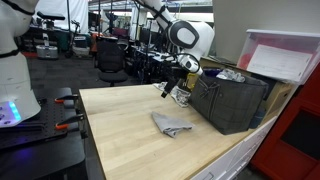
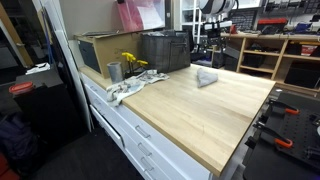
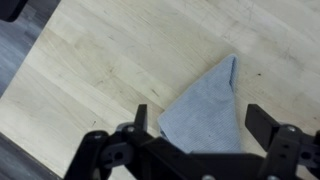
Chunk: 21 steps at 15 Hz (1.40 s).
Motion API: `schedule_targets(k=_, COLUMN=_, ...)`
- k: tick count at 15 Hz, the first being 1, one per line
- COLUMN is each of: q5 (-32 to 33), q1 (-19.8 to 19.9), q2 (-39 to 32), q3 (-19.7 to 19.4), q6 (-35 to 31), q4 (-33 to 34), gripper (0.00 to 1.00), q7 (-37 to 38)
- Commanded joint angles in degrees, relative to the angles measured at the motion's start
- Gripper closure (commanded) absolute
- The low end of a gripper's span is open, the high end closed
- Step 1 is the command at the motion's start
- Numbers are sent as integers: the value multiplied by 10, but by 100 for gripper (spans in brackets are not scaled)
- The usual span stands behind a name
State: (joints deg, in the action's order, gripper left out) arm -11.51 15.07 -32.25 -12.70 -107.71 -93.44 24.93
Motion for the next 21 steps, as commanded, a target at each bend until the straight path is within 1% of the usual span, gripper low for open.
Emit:
schedule_targets(k=1, q5=-32, q1=4, q2=-62, q3=0, q6=-31, q4=47, gripper=0, q7=31)
schedule_targets(k=5, q5=-42, q1=7, q2=-144, q3=2, q6=-71, q4=109, gripper=0, q7=42)
schedule_targets(k=10, q5=-31, q1=9, q2=-243, q3=-7, q6=-97, q4=215, gripper=0, q7=73)
schedule_targets(k=14, q5=-24, q1=11, q2=-291, q3=-18, q6=-120, q4=285, gripper=0, q7=111)
schedule_targets(k=21, q5=-10, q1=28, q2=-353, q3=-23, q6=-113, q4=381, gripper=0, q7=172)
